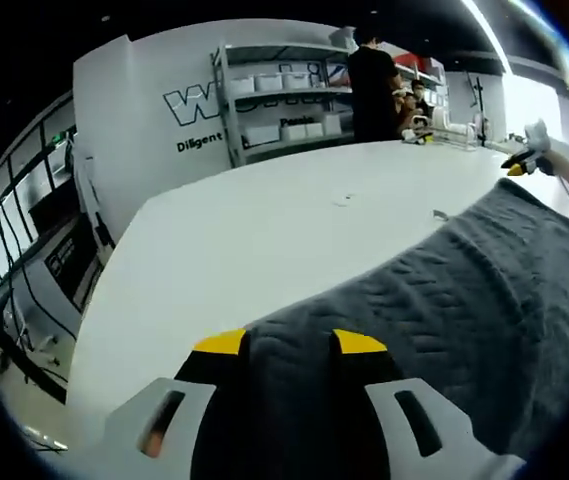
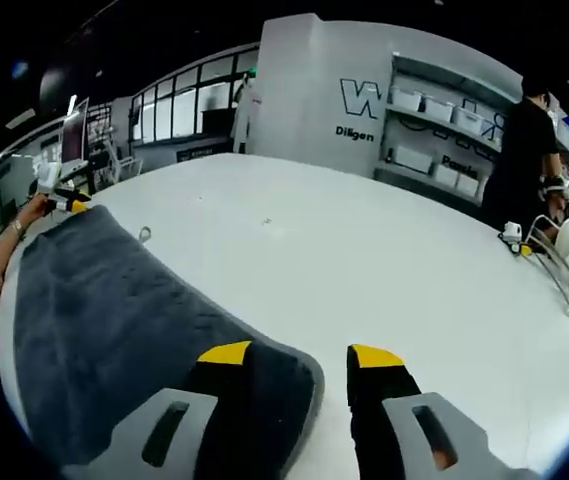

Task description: Open the folded towel by lifting each exposed corner and separating the folded layers until the towel lies flat within the target outline without major curled edges

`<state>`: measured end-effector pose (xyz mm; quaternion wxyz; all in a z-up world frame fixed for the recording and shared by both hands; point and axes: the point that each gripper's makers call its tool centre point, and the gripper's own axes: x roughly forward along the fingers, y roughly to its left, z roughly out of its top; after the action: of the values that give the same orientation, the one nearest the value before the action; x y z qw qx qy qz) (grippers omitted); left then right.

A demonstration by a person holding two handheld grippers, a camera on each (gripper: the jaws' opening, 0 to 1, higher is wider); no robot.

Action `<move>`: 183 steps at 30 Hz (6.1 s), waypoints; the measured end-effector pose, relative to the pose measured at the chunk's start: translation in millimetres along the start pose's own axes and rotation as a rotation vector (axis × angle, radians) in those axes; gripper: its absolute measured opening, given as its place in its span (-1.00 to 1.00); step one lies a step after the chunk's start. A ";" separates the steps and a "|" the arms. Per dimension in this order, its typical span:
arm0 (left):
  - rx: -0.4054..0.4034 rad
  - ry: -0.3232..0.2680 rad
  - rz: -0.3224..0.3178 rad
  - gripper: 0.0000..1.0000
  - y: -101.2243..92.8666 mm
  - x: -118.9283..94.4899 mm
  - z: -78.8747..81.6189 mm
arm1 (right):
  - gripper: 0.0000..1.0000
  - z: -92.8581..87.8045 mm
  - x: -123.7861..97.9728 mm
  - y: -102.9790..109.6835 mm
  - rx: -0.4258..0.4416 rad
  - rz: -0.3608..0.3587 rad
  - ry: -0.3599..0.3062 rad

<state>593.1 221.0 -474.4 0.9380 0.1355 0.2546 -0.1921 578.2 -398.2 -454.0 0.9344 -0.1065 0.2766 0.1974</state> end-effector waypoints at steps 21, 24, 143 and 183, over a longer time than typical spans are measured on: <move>0.029 0.023 0.059 -0.94 11.6 17.0 -14.8 | -0.97 -22.2 48.5 0.9 0.041 0.068 0.089; 0.042 0.048 0.068 -0.95 16.7 20.2 -14.0 | -0.99 -21.0 49.3 0.3 -0.008 0.037 0.092; 0.059 -0.244 -0.463 -0.07 -182.4 -139.5 8.0 | 0.12 24.2 -97.0 306.5 -0.231 0.592 -0.201; 0.164 -0.057 -0.599 -0.93 -243.0 -118.2 -54.4 | -1.00 -50.0 -58.5 399.9 -0.426 0.872 0.056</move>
<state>371.5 58.5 -495.1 0.8325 0.1241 0.2404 -0.4835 338.4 -72.0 -498.4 0.7143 -0.1751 0.2738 0.6198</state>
